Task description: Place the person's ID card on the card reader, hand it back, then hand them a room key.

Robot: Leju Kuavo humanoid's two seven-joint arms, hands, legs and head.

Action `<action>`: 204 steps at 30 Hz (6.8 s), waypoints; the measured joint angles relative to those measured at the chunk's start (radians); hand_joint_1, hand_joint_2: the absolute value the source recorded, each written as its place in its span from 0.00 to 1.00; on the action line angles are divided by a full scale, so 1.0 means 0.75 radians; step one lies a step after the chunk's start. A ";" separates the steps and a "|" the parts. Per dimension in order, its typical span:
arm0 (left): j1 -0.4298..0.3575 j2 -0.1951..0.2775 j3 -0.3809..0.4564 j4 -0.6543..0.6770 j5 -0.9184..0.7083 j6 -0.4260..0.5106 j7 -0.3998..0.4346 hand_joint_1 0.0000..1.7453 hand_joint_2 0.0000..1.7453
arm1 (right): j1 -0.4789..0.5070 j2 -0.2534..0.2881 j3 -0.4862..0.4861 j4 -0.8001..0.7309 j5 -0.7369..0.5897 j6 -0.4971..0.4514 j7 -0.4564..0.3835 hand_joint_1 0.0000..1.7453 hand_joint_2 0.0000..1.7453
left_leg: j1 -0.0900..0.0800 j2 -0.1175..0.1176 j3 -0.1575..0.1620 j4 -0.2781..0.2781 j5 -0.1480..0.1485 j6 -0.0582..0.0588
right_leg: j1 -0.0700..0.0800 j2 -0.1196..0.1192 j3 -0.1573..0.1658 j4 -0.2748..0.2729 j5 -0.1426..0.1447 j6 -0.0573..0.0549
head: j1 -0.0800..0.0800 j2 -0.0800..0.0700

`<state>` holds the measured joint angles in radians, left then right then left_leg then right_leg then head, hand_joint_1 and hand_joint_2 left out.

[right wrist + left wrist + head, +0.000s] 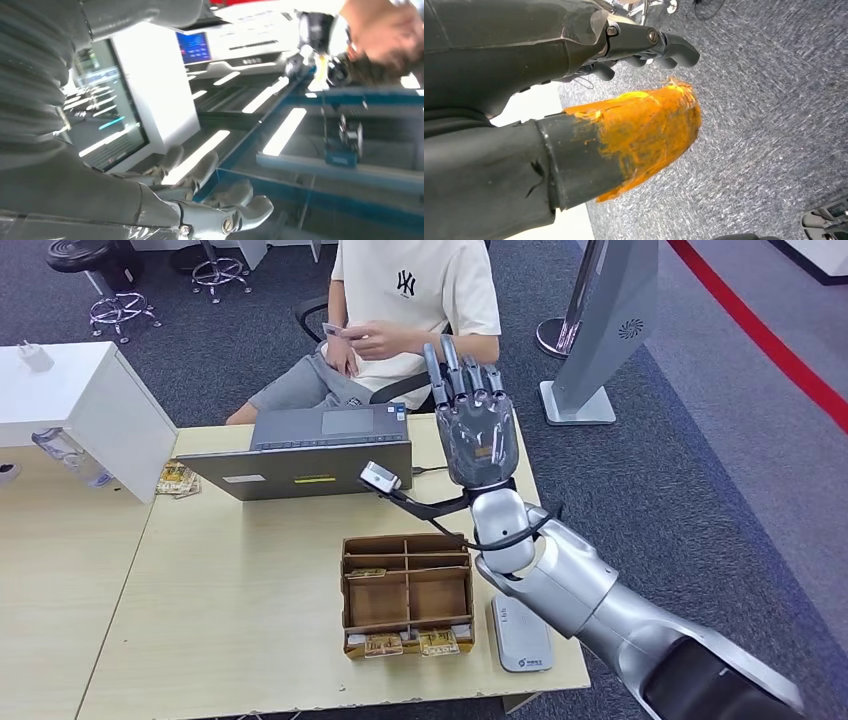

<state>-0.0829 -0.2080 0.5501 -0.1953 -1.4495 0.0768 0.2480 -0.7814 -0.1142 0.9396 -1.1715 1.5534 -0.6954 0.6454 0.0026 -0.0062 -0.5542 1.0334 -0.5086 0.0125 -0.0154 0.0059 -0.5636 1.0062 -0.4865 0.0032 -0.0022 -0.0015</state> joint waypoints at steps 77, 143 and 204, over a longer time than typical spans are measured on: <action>0.035 0.001 0.054 0.000 0.137 0.108 -0.036 0.00 0.00 | 1.148 0.479 -0.877 -0.416 -0.153 0.000 -1.345 0.82 1.00 | 0.002 -0.006 -0.001 -0.002 -0.002 -0.003 | 0.003 -0.005 0.001 0.000 -0.004 -0.004 | 0.000 0.000; 0.041 0.007 0.054 0.000 0.122 0.097 -0.053 0.00 0.00 | 0.992 0.422 -0.894 -0.081 -0.220 -0.001 -1.251 0.62 1.00 | 0.002 -0.006 0.000 -0.002 -0.002 -0.003 | 0.003 -0.005 0.001 0.000 -0.004 -0.004 | -0.001 0.000; 0.039 -0.025 0.075 0.000 0.064 0.099 -0.073 0.00 0.00 | 0.998 0.462 -0.816 -0.640 -0.741 0.000 -1.592 1.00 1.00 | 0.002 -0.005 0.000 -0.001 -0.002 -0.003 | 0.003 -0.004 0.001 0.000 -0.004 -0.004 | -0.001 0.000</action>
<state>-0.0537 -0.2266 0.6062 -0.1953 -1.4014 0.1510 0.1930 -0.0326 0.2325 0.3273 -1.6513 0.9979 -0.6954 -0.5489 0.0041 -0.0100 -0.5544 1.0323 -0.5098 0.0104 -0.0135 0.0026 -0.5627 1.0062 -0.4894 -0.0001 -0.0026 -0.0015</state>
